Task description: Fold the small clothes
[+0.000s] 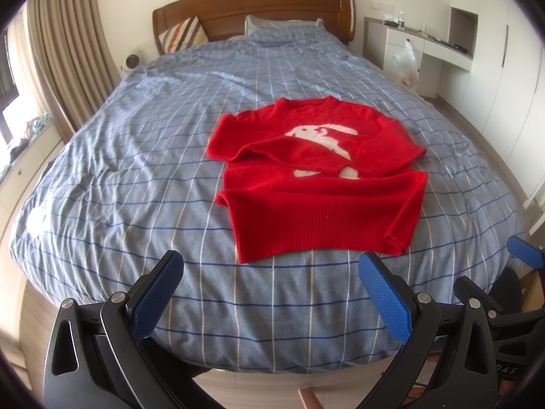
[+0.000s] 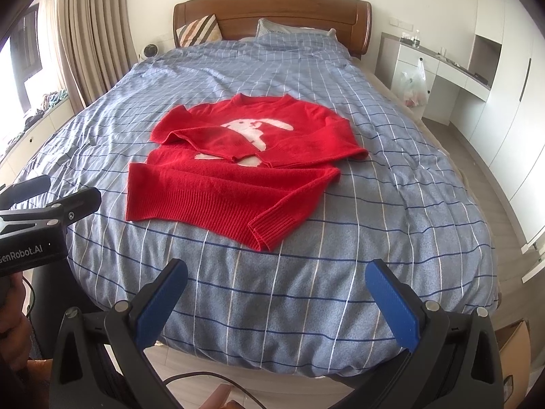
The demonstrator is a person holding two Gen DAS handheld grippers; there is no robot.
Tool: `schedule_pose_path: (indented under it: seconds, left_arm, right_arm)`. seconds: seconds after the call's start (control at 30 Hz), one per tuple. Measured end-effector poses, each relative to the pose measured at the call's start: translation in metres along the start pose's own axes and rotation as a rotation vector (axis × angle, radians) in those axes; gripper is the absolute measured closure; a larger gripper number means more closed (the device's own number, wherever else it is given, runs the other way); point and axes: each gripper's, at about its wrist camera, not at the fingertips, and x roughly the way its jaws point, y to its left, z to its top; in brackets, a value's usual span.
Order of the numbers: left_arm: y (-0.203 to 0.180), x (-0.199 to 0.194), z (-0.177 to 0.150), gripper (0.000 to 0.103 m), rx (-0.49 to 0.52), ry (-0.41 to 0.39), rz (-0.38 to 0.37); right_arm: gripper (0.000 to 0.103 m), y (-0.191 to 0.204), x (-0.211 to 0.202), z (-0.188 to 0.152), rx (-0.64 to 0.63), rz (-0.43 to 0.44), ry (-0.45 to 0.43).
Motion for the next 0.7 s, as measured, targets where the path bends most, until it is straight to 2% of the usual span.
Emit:
schedule_pose_path:
  seconds: [0.7]
  left_arm:
    - [-0.0001,0.0003,-0.0003,0.0,0.0,0.001,-0.001]
  right_arm:
    - [0.0,0.005,0.0011,-0.0028,-0.007,0.009,0.006]
